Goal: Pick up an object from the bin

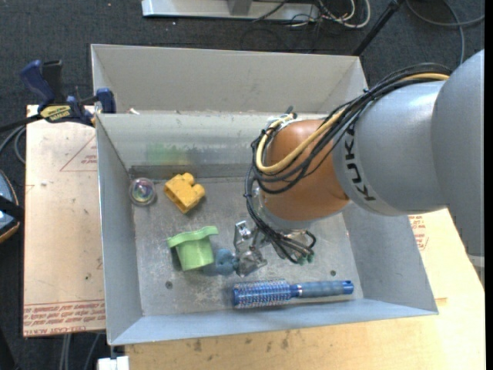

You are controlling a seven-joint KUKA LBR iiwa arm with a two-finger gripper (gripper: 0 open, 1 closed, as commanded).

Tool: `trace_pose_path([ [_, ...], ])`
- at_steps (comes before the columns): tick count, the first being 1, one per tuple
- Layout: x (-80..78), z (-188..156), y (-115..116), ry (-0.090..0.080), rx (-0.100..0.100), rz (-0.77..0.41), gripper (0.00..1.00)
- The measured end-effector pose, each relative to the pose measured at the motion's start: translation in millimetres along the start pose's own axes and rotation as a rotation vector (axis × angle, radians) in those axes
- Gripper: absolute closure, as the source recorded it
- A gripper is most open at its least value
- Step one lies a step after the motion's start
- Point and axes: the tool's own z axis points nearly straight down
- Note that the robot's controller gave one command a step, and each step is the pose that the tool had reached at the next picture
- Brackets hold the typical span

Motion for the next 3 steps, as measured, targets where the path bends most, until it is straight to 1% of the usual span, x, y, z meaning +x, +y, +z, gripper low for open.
trace_pose_path([
  [1, 4.4, 25, 42, 0.008, -0.003, 0.148, 1.00],
  [2, -7.2, -66, 44, -0.005, 0.000, 0.124, 1.00],
  [3, -7.4, -147, 46, -0.006, 0.000, 0.094, 1.00],
])
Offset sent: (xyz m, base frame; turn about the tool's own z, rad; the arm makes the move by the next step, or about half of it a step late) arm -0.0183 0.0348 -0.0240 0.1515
